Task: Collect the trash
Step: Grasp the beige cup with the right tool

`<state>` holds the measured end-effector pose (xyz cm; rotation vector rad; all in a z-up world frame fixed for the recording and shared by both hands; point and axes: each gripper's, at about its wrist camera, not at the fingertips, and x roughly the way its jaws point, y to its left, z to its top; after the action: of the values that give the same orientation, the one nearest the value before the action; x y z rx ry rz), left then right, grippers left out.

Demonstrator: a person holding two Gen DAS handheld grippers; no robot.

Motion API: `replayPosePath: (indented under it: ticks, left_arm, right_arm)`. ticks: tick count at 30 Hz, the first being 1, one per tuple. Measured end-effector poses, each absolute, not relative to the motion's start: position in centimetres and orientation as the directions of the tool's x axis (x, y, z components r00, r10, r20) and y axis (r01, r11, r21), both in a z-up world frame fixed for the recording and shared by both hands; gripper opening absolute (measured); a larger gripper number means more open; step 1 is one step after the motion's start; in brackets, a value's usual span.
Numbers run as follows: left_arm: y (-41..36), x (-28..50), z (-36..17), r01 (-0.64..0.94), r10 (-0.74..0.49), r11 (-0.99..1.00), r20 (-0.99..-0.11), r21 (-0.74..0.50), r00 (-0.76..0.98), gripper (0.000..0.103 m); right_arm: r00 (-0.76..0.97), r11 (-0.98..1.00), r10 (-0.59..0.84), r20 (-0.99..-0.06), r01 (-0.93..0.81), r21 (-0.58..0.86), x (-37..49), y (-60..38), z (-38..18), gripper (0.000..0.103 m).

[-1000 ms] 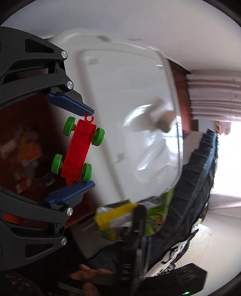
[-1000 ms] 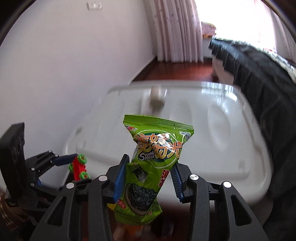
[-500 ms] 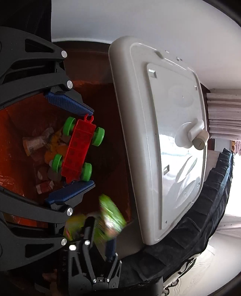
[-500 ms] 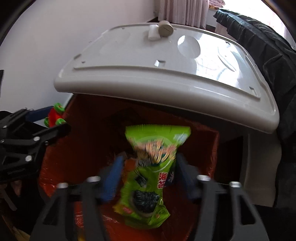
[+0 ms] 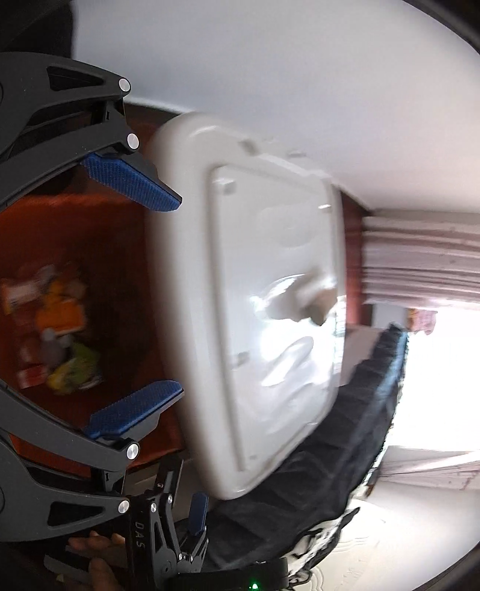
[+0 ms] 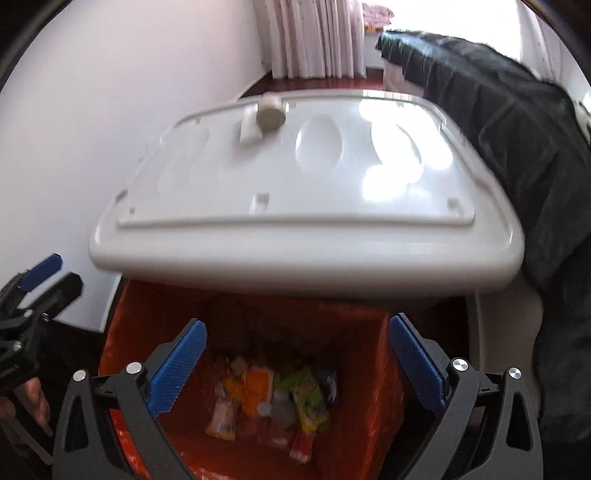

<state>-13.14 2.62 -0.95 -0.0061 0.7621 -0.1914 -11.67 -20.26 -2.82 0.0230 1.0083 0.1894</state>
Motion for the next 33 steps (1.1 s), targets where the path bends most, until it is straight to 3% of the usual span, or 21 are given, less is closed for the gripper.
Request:
replayPosePath:
  ticks: [10, 17, 23, 25, 29, 33]
  left_arm:
    - [2.3, -6.8, 1.8, 0.112, -0.145, 0.989, -0.613, -0.091, 0.777, 0.091]
    - [1.9, -6.7, -0.7, 0.127, -0.087, 0.992, -0.609, 0.023, 0.789, 0.091]
    - [1.8, -6.6, -0.5, 0.171, -0.158, 0.985, -0.609, -0.038, 0.777, 0.091]
    - [1.7, -6.7, -0.2, 0.184, -0.174, 0.982, -0.603, -0.046, 0.778, 0.091]
    - [1.7, -6.7, 0.2, 0.196, -0.196, 0.978, -0.593, -0.066, 0.781, 0.091]
    - [1.7, -6.4, 0.3, 0.196, -0.213, 0.976, -0.596, -0.094, 0.774, 0.091]
  right_arm:
    - [0.645, 0.975, 0.144, -0.751, -0.224, -0.005, 0.8, -16.6, 2.1, 0.098]
    - [0.643, 0.97, 0.113, -0.757, -0.238, -0.057, 11.5, -12.8, -0.1, 0.096]
    - [0.595, 0.97, 0.09, -0.799, -0.234, -0.065, 18.6, -10.3, -3.6, 0.093]
    - [0.583, 0.971, 0.085, -0.808, -0.232, -0.065, 20.0, -9.8, -4.3, 0.088]
    - [0.545, 0.971, 0.101, -0.832, -0.237, -0.037, 22.2, -9.4, -5.7, 0.069]
    - [0.515, 0.975, 0.119, -0.849, -0.223, 0.002, 23.4, -9.7, -6.7, 0.063]
